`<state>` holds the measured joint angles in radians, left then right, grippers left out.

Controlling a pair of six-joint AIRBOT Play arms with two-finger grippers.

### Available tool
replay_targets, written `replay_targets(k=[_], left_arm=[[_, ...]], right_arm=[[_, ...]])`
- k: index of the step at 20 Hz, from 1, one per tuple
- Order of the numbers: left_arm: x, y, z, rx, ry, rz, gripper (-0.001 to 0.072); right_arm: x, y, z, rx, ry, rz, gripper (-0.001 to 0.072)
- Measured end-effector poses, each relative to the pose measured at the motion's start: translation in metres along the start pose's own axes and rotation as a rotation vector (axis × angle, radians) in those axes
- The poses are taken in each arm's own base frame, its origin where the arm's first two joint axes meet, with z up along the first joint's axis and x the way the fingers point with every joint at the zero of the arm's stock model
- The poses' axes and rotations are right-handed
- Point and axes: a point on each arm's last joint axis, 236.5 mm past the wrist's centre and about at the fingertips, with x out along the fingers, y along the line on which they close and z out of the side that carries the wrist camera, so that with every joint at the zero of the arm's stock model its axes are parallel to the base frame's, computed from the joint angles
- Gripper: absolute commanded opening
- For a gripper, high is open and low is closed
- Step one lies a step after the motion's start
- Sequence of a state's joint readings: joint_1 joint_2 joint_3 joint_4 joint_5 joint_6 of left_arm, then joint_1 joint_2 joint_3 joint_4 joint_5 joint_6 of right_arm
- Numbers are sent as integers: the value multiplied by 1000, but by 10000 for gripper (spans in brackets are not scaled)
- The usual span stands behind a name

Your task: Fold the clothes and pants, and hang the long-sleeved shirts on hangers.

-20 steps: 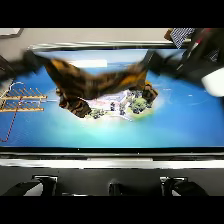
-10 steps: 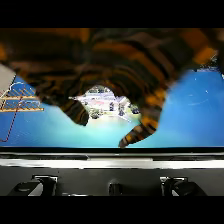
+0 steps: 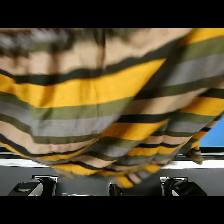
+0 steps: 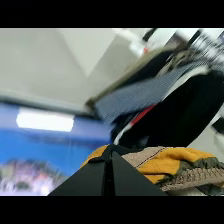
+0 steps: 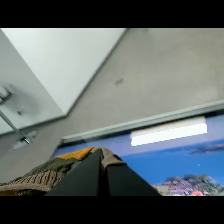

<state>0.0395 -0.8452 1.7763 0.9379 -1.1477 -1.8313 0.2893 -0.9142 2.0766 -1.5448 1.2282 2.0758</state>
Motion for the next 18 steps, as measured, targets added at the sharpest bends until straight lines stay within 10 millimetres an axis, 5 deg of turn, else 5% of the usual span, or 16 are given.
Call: replay_targets(k=[5, 10, 12, 15, 17, 18], left_arm=[[122, 119, -80, -147, 315, 148, 32], [240, 246, -180, -274, 485, 280, 33], [271, 286, -219, -311, 517, 323, 34], [296, 324, -266, -370, 557, 362, 40], [302, 337, -284, -392, 575, 377, 253], [302, 340, -287, -401, 578, 380, 457]], right_arm=[[142, -93, -90, -60, 273, -303, 31], [281, -179, -208, -91, 449, -460, 32], [323, -211, -263, -61, 501, -497, 39], [353, -245, -333, 9, 582, -542, 79], [357, -256, -368, 61, 646, -567, 308], [353, -259, -380, 81, 682, -582, 403]])
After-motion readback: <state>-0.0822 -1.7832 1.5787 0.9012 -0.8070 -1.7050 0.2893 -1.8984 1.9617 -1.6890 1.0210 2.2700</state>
